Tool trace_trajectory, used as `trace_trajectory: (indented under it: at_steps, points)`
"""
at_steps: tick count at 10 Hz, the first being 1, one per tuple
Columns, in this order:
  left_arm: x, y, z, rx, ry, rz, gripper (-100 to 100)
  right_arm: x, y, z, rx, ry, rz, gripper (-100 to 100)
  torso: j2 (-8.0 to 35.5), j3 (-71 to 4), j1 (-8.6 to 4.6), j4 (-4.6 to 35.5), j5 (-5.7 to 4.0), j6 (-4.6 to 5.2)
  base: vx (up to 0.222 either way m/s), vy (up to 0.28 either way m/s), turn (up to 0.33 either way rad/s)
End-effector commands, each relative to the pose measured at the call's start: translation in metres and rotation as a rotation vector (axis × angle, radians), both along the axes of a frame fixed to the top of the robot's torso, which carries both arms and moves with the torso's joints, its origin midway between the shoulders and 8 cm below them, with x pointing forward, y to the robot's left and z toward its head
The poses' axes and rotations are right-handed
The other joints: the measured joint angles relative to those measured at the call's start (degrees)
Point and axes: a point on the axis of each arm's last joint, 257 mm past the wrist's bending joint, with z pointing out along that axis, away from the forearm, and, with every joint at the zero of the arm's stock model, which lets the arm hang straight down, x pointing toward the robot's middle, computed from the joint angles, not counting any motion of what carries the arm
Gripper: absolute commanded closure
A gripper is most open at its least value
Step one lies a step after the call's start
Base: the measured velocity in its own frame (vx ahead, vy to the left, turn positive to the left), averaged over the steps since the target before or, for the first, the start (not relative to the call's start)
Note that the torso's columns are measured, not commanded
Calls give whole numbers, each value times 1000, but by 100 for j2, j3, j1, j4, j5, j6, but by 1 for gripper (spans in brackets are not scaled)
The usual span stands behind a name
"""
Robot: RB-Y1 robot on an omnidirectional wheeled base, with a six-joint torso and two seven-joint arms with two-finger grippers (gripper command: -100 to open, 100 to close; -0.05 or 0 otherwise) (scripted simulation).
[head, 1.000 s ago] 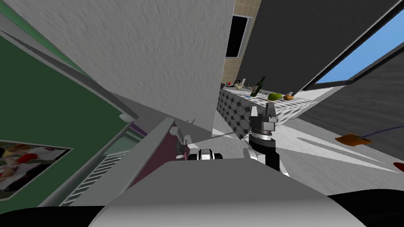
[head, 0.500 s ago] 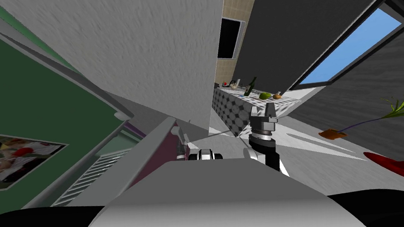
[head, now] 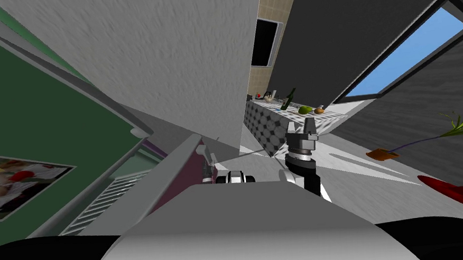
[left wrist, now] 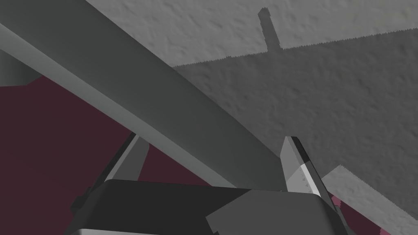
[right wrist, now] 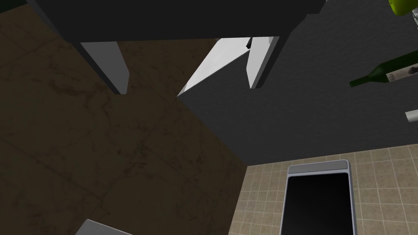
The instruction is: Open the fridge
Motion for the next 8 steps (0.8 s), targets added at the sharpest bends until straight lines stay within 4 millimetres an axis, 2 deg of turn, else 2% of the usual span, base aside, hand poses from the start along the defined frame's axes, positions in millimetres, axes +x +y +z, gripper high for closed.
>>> trace_trajectory:
  at_steps: [1,2,4,8]
  points:
    - [2,-23,-5,-10,10,-37,100,0,0,0,0,0,0,0,-3,1,7,-5,5,-2,-1,-7,8]
    - [2,-14,-3,-1,-2,-37,100,0,0,0,0,0,0,0,-18,-6,18,-6,7,0,-92,-79,-127]
    - [2,-22,-3,-1,0,-55,100,0,0,0,0,0,0,0,-17,-1,24,-3,6,1,-134,-124,-172]
    - [2,-22,-3,-1,0,-55,100,0,0,0,0,0,0,0,-16,-12,24,10,-1,5,10,0,22]
